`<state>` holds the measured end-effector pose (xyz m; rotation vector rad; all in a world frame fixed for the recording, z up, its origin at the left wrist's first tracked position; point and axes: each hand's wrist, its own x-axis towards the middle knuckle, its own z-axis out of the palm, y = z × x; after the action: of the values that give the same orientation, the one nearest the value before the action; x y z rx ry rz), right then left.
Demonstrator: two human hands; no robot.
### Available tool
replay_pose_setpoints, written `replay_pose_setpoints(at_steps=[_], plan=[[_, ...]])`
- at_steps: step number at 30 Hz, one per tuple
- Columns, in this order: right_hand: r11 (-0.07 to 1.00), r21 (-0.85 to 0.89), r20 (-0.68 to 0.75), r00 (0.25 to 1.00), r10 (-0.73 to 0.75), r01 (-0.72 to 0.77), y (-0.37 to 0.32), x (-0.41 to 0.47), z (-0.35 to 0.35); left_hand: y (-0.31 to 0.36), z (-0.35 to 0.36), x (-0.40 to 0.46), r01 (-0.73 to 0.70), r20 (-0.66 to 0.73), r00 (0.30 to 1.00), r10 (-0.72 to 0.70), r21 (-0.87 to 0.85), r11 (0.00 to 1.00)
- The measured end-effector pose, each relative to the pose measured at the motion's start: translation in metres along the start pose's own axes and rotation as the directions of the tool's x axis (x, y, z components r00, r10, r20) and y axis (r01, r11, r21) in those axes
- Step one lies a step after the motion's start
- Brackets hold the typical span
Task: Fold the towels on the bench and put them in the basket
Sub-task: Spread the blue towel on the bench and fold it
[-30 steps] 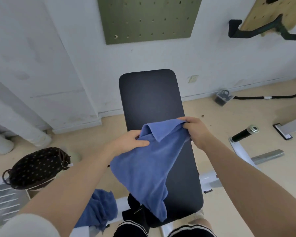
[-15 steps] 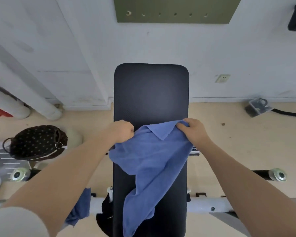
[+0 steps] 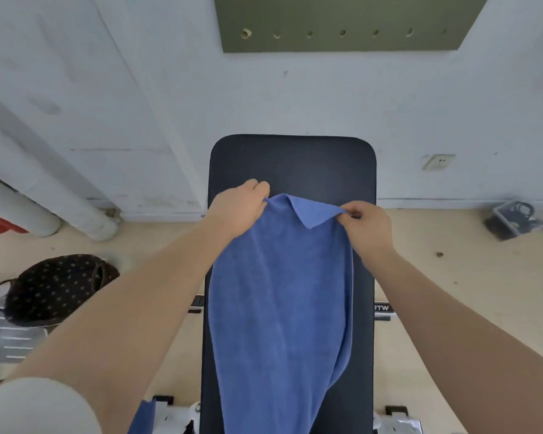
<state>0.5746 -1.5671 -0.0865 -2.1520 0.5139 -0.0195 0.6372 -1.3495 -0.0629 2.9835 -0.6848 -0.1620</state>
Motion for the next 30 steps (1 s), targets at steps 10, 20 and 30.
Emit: replay_pose_setpoints(at_steps=[10, 20, 30], plan=[[0.986, 0.164, -0.205, 0.977, 0.062, -0.029, -0.013, 0.004, 0.015, 0.013, 0.053, 0.019, -0.017, -0.671, 0.733, 0.110, 0.145, 0.989], [0.815, -0.156, 0.139, 0.830, -0.541, 0.558, 0.008, -0.023, 0.035, -0.001, 0.079, -0.002, 0.005, -0.223, 0.975, 0.009, 0.063, 0.998], [0.625, -0.699, 0.207, 0.935, -0.289, 0.348, 0.019, 0.013, 0.020, -0.020, 0.068, -0.025, 0.135, -0.255, 0.959, -0.124, 0.025, 0.991]])
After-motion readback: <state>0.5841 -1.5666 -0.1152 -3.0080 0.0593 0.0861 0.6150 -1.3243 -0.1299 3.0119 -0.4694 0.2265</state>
